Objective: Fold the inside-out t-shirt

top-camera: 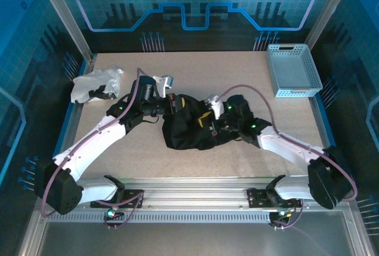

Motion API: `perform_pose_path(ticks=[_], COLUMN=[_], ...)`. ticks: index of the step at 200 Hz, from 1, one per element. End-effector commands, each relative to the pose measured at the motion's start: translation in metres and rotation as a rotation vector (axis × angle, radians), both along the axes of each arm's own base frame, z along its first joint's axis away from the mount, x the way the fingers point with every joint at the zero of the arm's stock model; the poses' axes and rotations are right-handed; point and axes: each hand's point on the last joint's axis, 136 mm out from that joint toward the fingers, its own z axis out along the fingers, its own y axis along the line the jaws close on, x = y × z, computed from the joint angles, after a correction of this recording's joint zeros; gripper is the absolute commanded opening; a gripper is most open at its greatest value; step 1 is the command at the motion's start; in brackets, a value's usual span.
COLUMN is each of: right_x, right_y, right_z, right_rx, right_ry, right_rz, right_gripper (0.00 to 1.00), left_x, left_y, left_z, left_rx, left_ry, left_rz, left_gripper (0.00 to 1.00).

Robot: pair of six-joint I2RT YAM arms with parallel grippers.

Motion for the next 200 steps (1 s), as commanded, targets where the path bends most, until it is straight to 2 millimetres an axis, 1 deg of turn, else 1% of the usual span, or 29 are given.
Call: perform_pose_path(ticks=[1, 11, 20, 36, 44, 57, 66, 86, 105, 127, 153, 169, 193, 200], right_x=[-0.042, -0.045, -0.045, -0.04, -0.037, -0.031, -0.026, -0.019, -0.013, -0.009, -0.007, -0.007, -0.009, -0.009], right_y=[0.0, -0.004, -0.007, -0.01, -0.01, -0.009, -0.008, -0.006, -0.004, -0.005, -0.006, -0.008, -0.013, -0.015], right_z=[0.03, 0.035, 0.038, 0.039, 0.039, 0.038, 0.037, 0.036, 0.033, 0.029, 0.029, 0.03, 0.032, 0.031], right_rx=[0.129, 0.148, 0.162, 0.18, 0.186, 0.197, 0.204, 0.214, 0.208, 0.2, 0.196, 0.192, 0.189, 0.187], right_ry=[0.043, 0.047, 0.047, 0.053, 0.061, 0.076, 0.089, 0.112, 0.119, 0.133, 0.135, 0.129, 0.121, 0.12], right_rz=[0.227, 0.24, 0.239, 0.223, 0.212, 0.196, 0.183, 0.169, 0.162, 0.148, 0.136, 0.128, 0.112, 0.104], right_gripper=[0.0, 0.0, 0.0, 0.0, 0.0, 0.0, 0.0, 0.0, 0.0, 0.0, 0.0, 0.0, 0.0, 0.0], left_x=[0.027, 0.034, 0.04, 0.045, 0.045, 0.039, 0.032, 0.013, -0.005, -0.017, -0.02, -0.013, 0.004, 0.007], left_y=[0.031, 0.037, 0.042, 0.045, 0.046, 0.046, 0.048, 0.053, 0.053, 0.044, 0.014, 0.0, -0.008, -0.012], left_z=[-0.015, -0.024, -0.033, -0.046, -0.05, -0.056, -0.06, -0.066, -0.07, -0.069, -0.078, -0.087, -0.103, -0.109], left_rx=[0.153, 0.214, 0.263, 0.326, 0.344, 0.371, 0.406, 0.502, 0.555, 0.578, 0.538, 0.544, 0.609, 0.618], left_ry=[-0.09, -0.097, -0.099, -0.083, -0.072, -0.065, -0.073, -0.108, -0.125, -0.17, -0.196, -0.179, -0.141, -0.123], left_rz=[0.154, 0.179, 0.192, 0.194, 0.187, 0.179, 0.181, 0.186, 0.172, 0.129, -0.002, -0.047, -0.052, -0.066], left_gripper=[0.04, 0.05, 0.09, 0.2, 0.27, 0.4, 0.45, 0.55, 0.6, 0.62, 0.59, 0.56, 0.54, 0.52])
